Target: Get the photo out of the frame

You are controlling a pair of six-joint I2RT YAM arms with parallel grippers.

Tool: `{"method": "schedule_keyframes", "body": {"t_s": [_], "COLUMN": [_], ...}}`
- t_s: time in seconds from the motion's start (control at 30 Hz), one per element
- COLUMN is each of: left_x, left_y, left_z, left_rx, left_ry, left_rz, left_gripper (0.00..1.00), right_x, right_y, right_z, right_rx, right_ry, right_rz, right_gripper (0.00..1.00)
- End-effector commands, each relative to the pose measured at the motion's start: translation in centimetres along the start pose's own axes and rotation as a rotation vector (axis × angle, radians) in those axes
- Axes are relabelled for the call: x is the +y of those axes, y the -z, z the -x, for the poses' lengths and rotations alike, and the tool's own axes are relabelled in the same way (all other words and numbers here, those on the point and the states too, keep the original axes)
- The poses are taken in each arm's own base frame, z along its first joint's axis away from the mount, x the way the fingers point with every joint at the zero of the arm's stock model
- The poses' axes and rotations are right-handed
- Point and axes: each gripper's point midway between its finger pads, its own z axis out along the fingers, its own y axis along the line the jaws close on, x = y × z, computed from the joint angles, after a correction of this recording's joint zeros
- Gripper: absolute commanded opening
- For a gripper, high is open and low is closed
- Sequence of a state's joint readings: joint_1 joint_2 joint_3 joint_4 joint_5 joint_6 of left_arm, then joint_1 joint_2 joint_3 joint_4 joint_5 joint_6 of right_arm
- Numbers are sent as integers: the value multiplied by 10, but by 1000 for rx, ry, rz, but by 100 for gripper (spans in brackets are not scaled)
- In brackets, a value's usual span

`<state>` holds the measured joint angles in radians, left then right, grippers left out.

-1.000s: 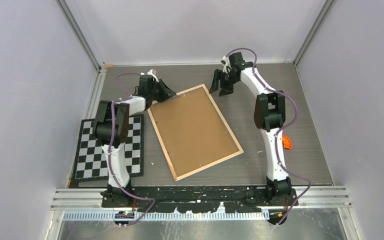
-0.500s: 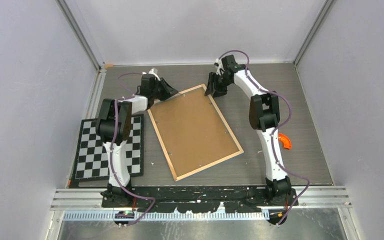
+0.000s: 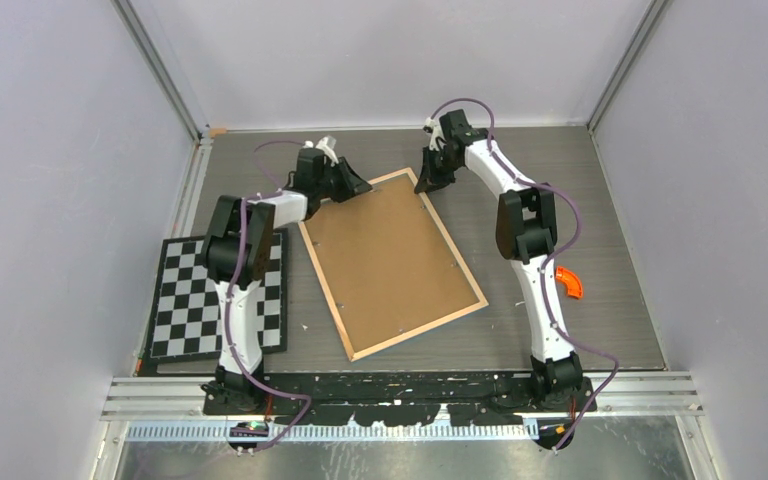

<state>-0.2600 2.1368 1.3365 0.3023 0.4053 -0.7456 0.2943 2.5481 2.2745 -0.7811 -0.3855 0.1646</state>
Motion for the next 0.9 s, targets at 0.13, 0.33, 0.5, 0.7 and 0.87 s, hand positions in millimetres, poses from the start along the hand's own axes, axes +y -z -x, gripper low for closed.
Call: {"method": "schedule_keyframes", "body": {"t_s": [0.13,0.33,0.5,0.7,0.87], "left_x": [-2,-46,-60,-66,-61], "left_y": [-2,13,26,24,18], "left_z": [-37,8,30,51,49], "left_rx": [156,99,135,157,228], "left_ry": [-114,-250,-464,-656,-681], "left_rz": [1,-59,-56,-83,-71], "left_gripper": [0,0,0,0,0], "right_x": [6,11,16,17,19], "right_y": [-26,-14,-1,3,4], "right_z": [-20,-13,-6,-14,-19], "right_rx": [57,44,22,45,57], "right_ry": [-33,-37,-15,-10,-17], "right_rz": [-7,22,50,56,67], "right_gripper": [1,3,3,0,1]}}
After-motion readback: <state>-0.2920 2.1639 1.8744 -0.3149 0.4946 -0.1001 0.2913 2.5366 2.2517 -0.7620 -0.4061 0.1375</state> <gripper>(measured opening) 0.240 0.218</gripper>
